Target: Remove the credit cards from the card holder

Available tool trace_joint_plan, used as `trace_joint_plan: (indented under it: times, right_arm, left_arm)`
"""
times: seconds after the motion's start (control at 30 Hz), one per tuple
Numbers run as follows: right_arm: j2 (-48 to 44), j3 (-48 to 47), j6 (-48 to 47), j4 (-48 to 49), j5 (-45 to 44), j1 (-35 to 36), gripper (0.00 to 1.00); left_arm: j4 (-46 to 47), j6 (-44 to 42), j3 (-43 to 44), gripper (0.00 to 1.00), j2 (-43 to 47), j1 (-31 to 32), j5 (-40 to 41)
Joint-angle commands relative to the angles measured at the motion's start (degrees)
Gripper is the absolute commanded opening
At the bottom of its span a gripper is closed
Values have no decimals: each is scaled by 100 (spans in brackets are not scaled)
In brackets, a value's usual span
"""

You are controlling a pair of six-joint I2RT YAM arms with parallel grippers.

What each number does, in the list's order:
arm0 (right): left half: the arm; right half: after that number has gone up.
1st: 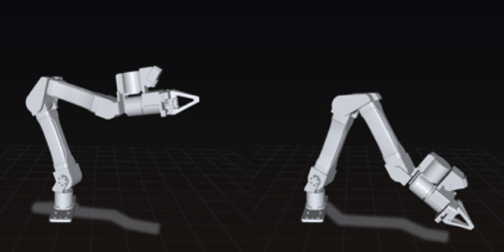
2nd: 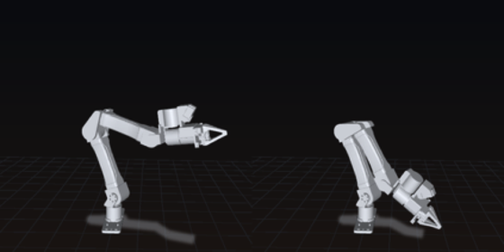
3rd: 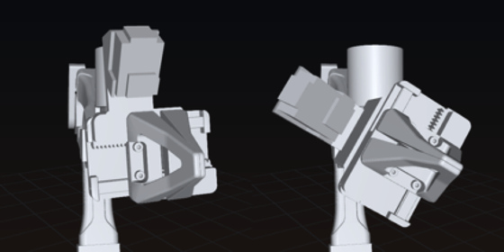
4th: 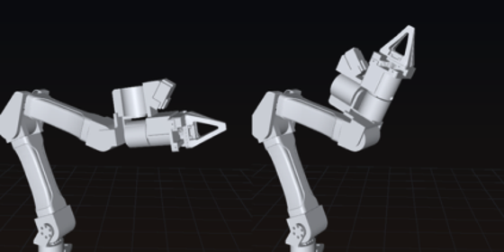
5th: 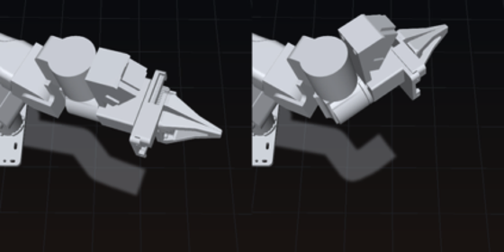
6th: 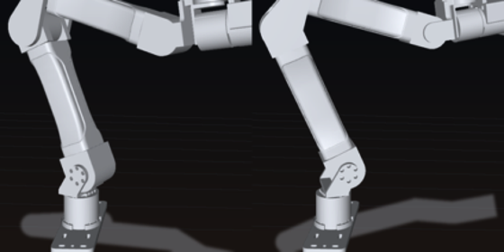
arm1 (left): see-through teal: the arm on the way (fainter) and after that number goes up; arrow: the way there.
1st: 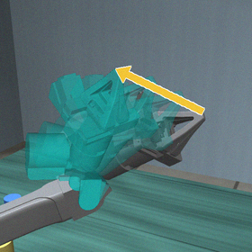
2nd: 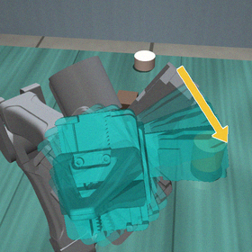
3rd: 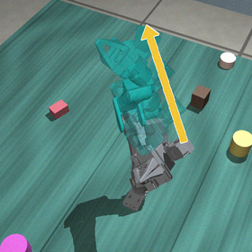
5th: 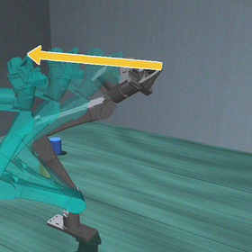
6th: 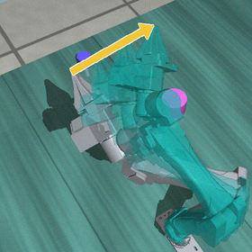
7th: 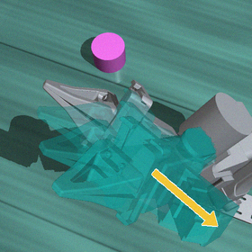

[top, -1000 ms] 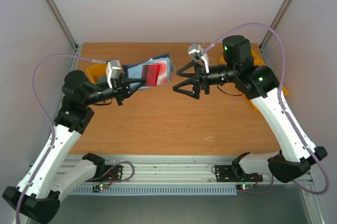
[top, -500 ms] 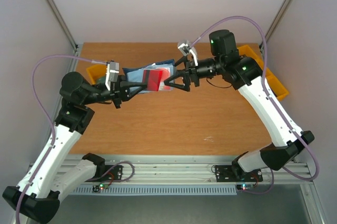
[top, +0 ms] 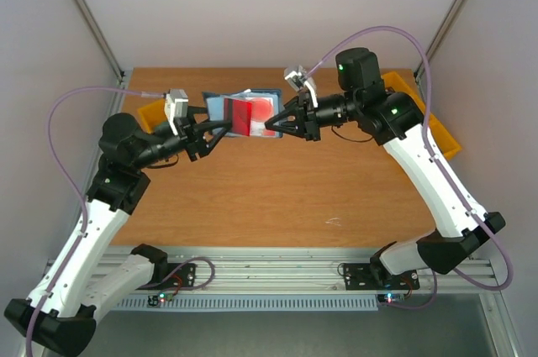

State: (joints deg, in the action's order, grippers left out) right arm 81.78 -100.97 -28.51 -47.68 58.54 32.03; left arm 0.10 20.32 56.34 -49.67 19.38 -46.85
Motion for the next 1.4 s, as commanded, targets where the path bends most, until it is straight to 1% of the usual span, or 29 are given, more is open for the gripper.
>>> trace_joint_plan:
  times: [0.0,0.07,0.13,0.17,0.2,0.23,0.3,0.33,0.37,0.43,0.47,0.5,0.53,0.57,0.6,0.63,0.67,0.73,0.8,0.9,1.03,1.2,1.37]
  right_arm:
    - [-135,-87,168,-369,-865,-34,1]
    - [13,-292,420,-695,-1599,-33,1]
    - [233,-579,762,-1153,-2495,-16,1]
    - [342,-699,930,-1388,-2992,8,1]
    - [439,-780,1227,-1580,-3583,55,1]
    - [523,-825,1425,-1678,-3913,85,1]
    - [702,-885,1703,-1844,-4444,245,1]
    - [825,-978,1757,-1966,-4816,385,1]
    - [960,-1107,1781,-2124,-5151,529,1]
    - [1264,-1550,1804,-2440,-5698,809,1]
    - [1410,-1749,1796,-2558,-5817,926,1]
    - [1532,-1944,1770,-2639,-5834,1032,1]
    - [1642,-2087,1736,-2688,-5836,1128,1]
    - [1720,-2219,1675,-2699,-5780,1212,1]
    - [1775,-2284,1571,-2644,-5570,1274,1]
    - [1750,-2270,1475,-2521,-5281,1308,1]
    - [1690,-2177,1411,-2338,-4878,1322,1]
    - [1536,-1955,1294,-1932,-4084,1323,1]
    - [1410,-1753,1243,-1622,-3550,1323,1]
    - [1202,-1454,1199,-1259,-3111,1323,1]
    - [931,-1097,1163,-764,-2512,1315,1]
    - [511,-691,1067,-370,-2144,1231,1]
    - [264,-519,1024,-61,-1408,1104,1]
  left_arm:
    - [-1482,-588,37,58,25,-83,2588]
    - [-2078,-897,75,61,-65,-90,3816]
    - [-2478,-1227,121,63,-188,-127,4827]
    - [-2521,-1365,104,64,-188,-139,4896]
    - [-2505,-1567,86,65,-161,-144,4818]
    - [-2440,-1705,79,65,-112,-141,4631]
    - [-2225,-1926,123,64,-27,-141,3892]
    - [-2071,-1966,153,60,1,-144,3309]
    - [-1895,-2008,170,53,23,-143,2627]
    - [-1449,-2014,140,44,48,-137,1080]
    - [-1166,-1955,96,43,33,-136,269]
    - [-614,-1623,18,42,3,-124,-406]
    - [-5,-1176,-95,42,-39,-100,-893]
    - [636,-724,-236,42,-92,-74,-1176]
    - [1175,87,-367,42,-159,-67,-1275]
    - [1382,482,-426,42,-244,-66,-1232]
    - [1312,815,-445,39,-310,-66,-1044]
    - [877,940,-431,35,-377,-72,-493]
    - [748,984,-447,34,-417,-74,-332]
    - [714,1091,-461,34,-425,-79,-338]
    - [414,1104,-415,34,-419,-102,-136]
    - [249,1124,-422,34,-341,-151,-79]
    - [376,1151,-459,33,-332,-162,-192]
